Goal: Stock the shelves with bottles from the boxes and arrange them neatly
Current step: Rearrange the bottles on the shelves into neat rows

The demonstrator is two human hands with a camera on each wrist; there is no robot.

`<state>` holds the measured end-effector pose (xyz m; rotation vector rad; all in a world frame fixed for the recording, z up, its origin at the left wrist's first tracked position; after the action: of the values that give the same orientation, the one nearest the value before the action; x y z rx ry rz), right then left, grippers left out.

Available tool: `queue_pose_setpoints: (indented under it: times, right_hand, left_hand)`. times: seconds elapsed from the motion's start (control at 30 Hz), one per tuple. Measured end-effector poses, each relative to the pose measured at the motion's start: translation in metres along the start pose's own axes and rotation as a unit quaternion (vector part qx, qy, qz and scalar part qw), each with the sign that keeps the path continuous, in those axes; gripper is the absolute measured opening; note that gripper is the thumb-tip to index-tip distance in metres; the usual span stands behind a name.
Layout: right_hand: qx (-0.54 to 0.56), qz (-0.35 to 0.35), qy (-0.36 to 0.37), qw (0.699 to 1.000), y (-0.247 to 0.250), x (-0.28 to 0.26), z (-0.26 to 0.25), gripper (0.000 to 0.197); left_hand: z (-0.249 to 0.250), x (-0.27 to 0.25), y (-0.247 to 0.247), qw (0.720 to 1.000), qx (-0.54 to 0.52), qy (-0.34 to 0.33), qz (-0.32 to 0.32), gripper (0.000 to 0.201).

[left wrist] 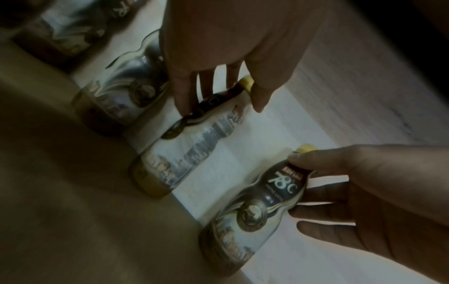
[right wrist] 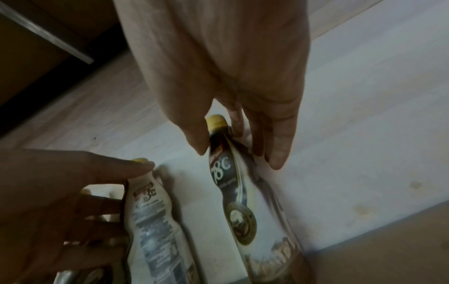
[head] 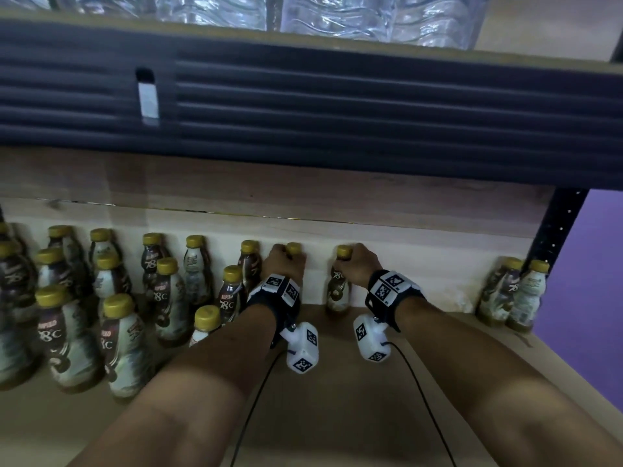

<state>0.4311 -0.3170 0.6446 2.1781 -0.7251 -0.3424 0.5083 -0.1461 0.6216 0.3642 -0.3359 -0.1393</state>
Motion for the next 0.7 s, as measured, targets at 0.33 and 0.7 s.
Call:
queue_pose_setpoints:
  times: [0.33,0.7]
  right_hand:
    - [-0.208,-0.002,0.072,0.976,0.067,-0.013,-0.013,0.054]
    - [-0.22,0.042,-0.042,0.974,0.15,-0.012,0.109,0.035]
  left_hand:
    - [0.066,0.018,0.003,0.953,0.254,-0.124,-0.113,0.052]
    - [0.146,0.0,-0.111,0.776,0.391,-0.358,-0.341,0.021]
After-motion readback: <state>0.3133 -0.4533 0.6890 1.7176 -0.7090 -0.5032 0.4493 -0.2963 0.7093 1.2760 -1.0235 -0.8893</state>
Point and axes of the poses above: each hand's wrist, its own x-axis towards the middle knuckle, its own y-axis out of the back of the hand, z = x × y, the point moved 6 cm from there along x, towards the middle knuckle, and after that the axes turned 11 degrees about -y, right-handed, at the moved point
